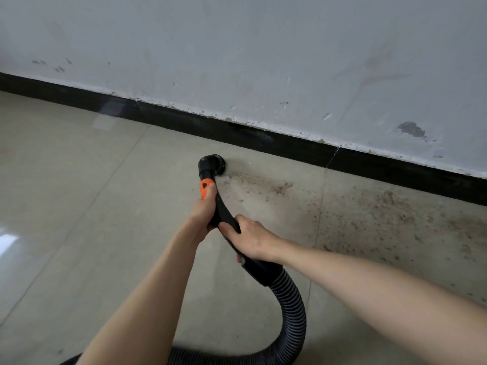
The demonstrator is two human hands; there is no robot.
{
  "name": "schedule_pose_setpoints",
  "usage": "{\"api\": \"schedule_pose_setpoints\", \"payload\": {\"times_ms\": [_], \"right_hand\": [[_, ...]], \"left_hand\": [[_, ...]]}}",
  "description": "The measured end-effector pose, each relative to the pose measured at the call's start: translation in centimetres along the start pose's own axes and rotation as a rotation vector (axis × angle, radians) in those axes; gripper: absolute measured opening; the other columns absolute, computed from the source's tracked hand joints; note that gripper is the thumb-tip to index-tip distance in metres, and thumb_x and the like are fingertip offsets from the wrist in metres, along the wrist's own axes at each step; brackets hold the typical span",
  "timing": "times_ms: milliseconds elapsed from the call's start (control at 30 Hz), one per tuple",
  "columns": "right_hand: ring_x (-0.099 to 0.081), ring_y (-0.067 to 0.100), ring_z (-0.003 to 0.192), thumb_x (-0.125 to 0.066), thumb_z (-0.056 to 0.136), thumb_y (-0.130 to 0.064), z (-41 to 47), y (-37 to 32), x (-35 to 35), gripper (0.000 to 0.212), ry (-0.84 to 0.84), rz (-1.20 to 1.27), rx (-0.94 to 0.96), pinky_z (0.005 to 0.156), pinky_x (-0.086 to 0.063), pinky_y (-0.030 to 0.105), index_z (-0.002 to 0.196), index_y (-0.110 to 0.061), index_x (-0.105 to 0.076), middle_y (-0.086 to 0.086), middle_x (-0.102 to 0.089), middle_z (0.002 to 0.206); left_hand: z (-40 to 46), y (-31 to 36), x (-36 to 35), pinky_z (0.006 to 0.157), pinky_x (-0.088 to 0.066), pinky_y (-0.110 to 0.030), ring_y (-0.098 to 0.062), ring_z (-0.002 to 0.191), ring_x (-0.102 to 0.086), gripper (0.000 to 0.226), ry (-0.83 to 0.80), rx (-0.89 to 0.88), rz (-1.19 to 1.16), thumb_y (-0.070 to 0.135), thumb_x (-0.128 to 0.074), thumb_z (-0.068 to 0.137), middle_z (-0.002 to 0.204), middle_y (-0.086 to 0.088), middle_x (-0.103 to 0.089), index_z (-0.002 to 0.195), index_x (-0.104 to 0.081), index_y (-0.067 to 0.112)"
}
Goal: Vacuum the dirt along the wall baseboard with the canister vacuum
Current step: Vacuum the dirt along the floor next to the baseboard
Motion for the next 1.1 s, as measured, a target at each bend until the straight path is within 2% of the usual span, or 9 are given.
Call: {"api": "schedule_pose_setpoints", "payload": {"times_ms": [200, 333, 400, 533, 600, 733, 800, 900, 1100], "right_hand": [[-0.061, 0.014, 0.051, -0.032, 0.097, -0.058, -1.7, 1.8, -0.3, 0.041, 0.023, 0.008, -0.039, 0.067, -0.054, 0.031, 0.087, -0.020, -0.043, -0.001, -0.063, 0.052], [-0.066, 0.019, 0.062, -0.030, 0.095, -0.060, -2.9, 2.8, 0.3, 0.041, 0.121, 0.007, -0.096, 0.076, -0.056, 0.037, 0.085, -0.023, -0.043, 0.000, -0.066, 0.060], [-0.068, 0.022, 0.066, -0.030, 0.094, -0.061, -3.2, 2.5, 1.0, 0.041, 0.176, -0.004, -0.096, 0.076, -0.056, 0.039, 0.084, -0.023, -0.044, 0.001, -0.067, 0.064], [-0.067, 0.025, 0.065, -0.033, 0.095, -0.061, -2.3, -0.3, 3.1, 0.042, 0.246, -0.103, -0.002, 0.069, -0.057, 0.041, 0.087, -0.022, -0.046, 0.004, -0.065, 0.072], [-0.066, 0.027, 0.068, -0.034, 0.095, -0.062, -1.0, -2.4, 4.2, 0.045, 0.258, -0.179, 0.061, 0.069, -0.057, 0.041, 0.091, -0.019, -0.048, 0.005, -0.065, 0.077], [-0.065, 0.028, 0.075, -0.035, 0.095, -0.062, 1.8, -6.2, 5.7, 0.047, 0.213, -0.300, 0.147, 0.070, -0.054, 0.039, 0.099, -0.018, -0.051, 0.005, -0.064, 0.083], [-0.064, 0.027, 0.076, -0.036, 0.096, -0.060, 2.9, -7.6, 6.5, 0.043, 0.198, -0.323, 0.162, 0.068, -0.050, 0.036, 0.096, -0.018, -0.050, 0.003, -0.061, 0.077], [-0.064, 0.025, 0.073, -0.038, 0.096, -0.058, 3.9, -8.5, 8.0, 0.040, 0.197, -0.327, 0.174, 0.067, -0.050, 0.035, 0.090, -0.020, -0.049, 0.002, -0.058, 0.070], [-0.064, 0.023, 0.071, -0.037, 0.096, -0.059, 3.6, -7.3, 9.4, 0.042, 0.186, -0.351, 0.172, 0.073, -0.053, 0.038, 0.087, -0.020, -0.050, 0.004, -0.062, 0.073]], "left_hand": [[-1.2, -1.1, -1.9, 0.060, -0.049, -0.029, -0.020, 0.076, -0.057, 0.055, -0.060, 0.004, 0.095, 0.056, -0.042, 0.091, 0.085, -0.007, -0.055, 0.106, -0.050, 0.004], [-1.7, -1.1, -4.0, 0.067, -0.050, -0.032, -0.020, 0.077, -0.057, 0.058, -0.121, 0.005, 0.124, 0.056, -0.043, 0.092, 0.086, -0.007, -0.054, 0.112, -0.051, 0.003], [-1.7, -0.5, -4.6, 0.065, -0.049, -0.029, -0.019, 0.077, -0.056, 0.059, -0.126, -0.028, 0.115, 0.055, -0.043, 0.092, 0.086, -0.006, -0.054, 0.116, -0.051, 0.002], [-1.0, 2.4, -3.7, 0.060, -0.046, -0.028, -0.022, 0.082, -0.059, 0.063, -0.009, -0.161, 0.051, 0.061, -0.040, 0.090, 0.091, -0.009, -0.060, 0.110, -0.054, 0.002], [-0.2, 4.3, -2.3, 0.066, -0.049, -0.031, -0.023, 0.083, -0.060, 0.060, 0.055, -0.204, -0.028, 0.061, -0.039, 0.091, 0.087, -0.008, -0.061, 0.105, -0.055, 0.004], [1.6, 7.4, 0.6, 0.080, -0.053, -0.037, -0.024, 0.087, -0.062, 0.057, 0.128, -0.222, -0.153, 0.061, -0.040, 0.089, 0.093, -0.009, -0.062, 0.107, -0.051, 0.009], [2.2, 8.8, 1.2, 0.076, -0.054, -0.036, -0.023, 0.088, -0.063, 0.059, 0.133, -0.223, -0.164, 0.061, -0.041, 0.089, 0.098, -0.010, -0.063, 0.112, -0.052, 0.008], [2.6, 10.7, 0.9, 0.062, -0.050, -0.030, -0.020, 0.090, -0.061, 0.064, 0.077, -0.231, -0.167, 0.057, -0.041, 0.090, 0.107, -0.009, -0.061, 0.124, -0.051, 0.004], [2.1, 10.7, -0.9, 0.052, -0.047, -0.026, -0.018, 0.080, -0.057, 0.063, 0.072, -0.221, -0.163, 0.052, -0.038, 0.091, 0.098, -0.006, -0.054, 0.132, -0.047, 0.004]]}}
Point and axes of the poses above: each hand's wrist, its own z-axis towards the middle knuckle, its own x-axis out of the back of the hand, y = z × x, the point moved 3 cm from there along z, towards the middle knuckle
